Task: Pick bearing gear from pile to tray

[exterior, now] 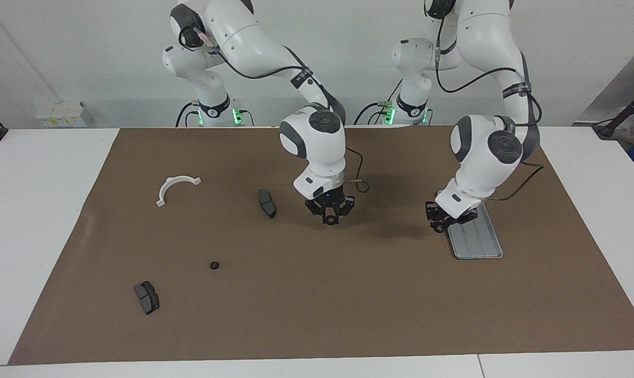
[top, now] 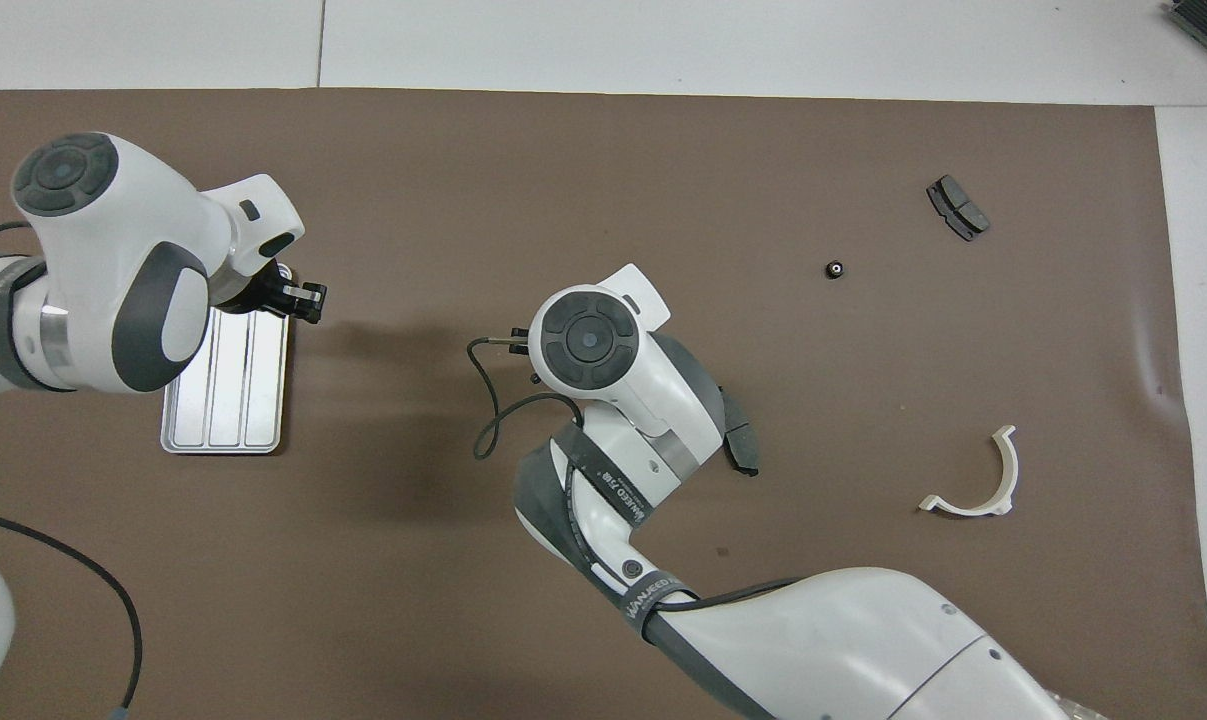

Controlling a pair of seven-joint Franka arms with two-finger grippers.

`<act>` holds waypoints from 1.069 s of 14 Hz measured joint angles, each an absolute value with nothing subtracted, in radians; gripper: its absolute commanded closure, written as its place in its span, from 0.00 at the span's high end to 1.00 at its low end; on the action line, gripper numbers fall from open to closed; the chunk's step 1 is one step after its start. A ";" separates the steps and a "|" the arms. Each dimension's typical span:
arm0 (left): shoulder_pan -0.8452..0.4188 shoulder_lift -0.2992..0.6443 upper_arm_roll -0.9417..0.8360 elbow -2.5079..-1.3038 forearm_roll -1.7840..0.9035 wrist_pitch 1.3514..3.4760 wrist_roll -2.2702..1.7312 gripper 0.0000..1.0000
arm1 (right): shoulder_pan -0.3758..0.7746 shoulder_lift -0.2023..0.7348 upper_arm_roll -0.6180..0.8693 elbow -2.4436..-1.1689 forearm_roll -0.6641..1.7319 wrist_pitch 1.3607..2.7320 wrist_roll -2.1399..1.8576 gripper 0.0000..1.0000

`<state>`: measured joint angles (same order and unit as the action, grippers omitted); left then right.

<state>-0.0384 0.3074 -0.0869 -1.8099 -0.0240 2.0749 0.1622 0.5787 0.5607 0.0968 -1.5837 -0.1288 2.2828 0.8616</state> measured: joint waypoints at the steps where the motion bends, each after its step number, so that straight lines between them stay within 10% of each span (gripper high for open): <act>1: -0.011 0.307 -0.087 -1.817 -0.024 2.072 0.219 0.08 | 0.596 0.566 0.097 -1.579 -0.133 2.273 0.871 0.02; 5: 0.067 0.300 -0.086 -1.859 -0.024 2.071 0.403 0.08 | 0.630 0.567 0.096 -1.585 -0.149 2.250 0.894 0.39; 7: 0.081 0.299 -0.086 -1.876 -0.024 2.073 0.442 0.08 | 0.629 0.569 0.093 -1.592 -0.152 2.248 0.894 0.96; 15: 0.087 0.298 -0.087 -1.897 -0.024 2.084 0.455 0.47 | 0.520 0.545 0.077 -1.585 -0.165 2.249 0.849 1.00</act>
<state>0.0873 0.2979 -0.0868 -1.8969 -0.0240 2.0836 0.4552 0.5202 0.5453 0.0768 -1.5846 -0.1649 2.2489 0.8491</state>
